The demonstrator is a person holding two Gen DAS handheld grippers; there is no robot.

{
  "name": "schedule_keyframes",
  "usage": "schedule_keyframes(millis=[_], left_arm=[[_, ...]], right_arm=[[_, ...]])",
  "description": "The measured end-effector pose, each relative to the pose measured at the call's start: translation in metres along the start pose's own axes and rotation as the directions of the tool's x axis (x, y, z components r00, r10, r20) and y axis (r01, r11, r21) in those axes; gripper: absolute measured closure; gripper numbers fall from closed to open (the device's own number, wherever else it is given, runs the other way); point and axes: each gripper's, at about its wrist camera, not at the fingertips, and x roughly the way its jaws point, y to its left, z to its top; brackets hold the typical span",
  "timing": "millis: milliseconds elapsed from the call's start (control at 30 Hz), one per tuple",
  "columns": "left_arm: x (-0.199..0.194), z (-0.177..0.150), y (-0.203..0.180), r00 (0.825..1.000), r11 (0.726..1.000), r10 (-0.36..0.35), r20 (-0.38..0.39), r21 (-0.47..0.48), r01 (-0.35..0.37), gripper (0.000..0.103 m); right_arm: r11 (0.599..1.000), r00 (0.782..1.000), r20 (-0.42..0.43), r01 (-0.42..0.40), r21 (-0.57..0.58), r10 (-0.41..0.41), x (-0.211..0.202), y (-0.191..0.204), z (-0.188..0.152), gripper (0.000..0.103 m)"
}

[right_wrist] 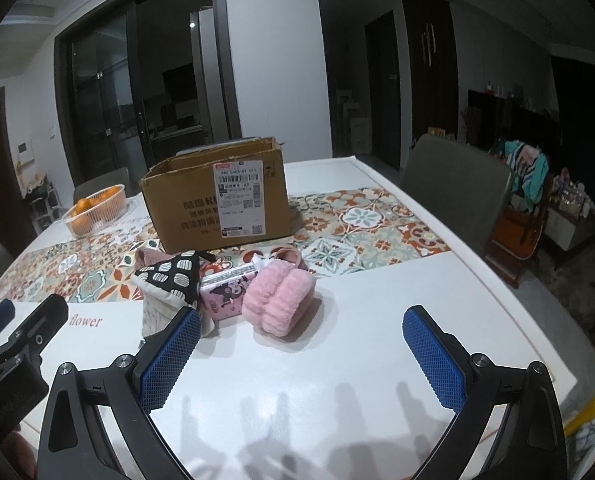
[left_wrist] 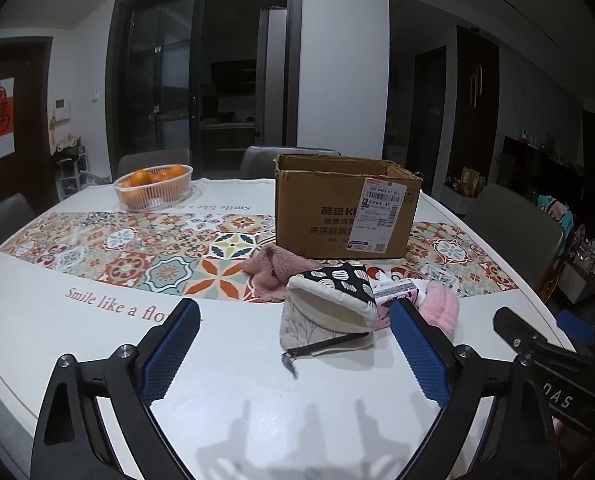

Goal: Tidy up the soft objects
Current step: 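Grasp the white oven mitt with the left tool while the right tool grasps the pink fluffy item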

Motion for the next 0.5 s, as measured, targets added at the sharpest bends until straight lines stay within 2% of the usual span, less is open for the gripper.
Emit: schedule_keyframes(millis=[133, 300, 500], left_arm=[[0.018, 0.004, -0.003, 0.999, 1.000, -0.028, -0.022, -0.005, 0.028, 0.017], [0.045, 0.008, -0.003, 0.993, 0.997, -0.067, -0.093, -0.040, 0.063, 0.028], [0.078, 0.007, -0.003, 0.971, 0.989, -0.130, -0.199, -0.089, 0.114, 0.043]], right_arm=[[1.000, 1.000, -0.019, -0.014, 0.003, 0.014, 0.019, 0.002, 0.003, 0.000], [0.999, 0.999, -0.034, -0.032, 0.017, 0.033, 0.038, 0.004, 0.009, 0.001], [0.998, 0.996, -0.078, -0.051, 0.044, 0.054, 0.062, 0.003, 0.013, 0.003]])
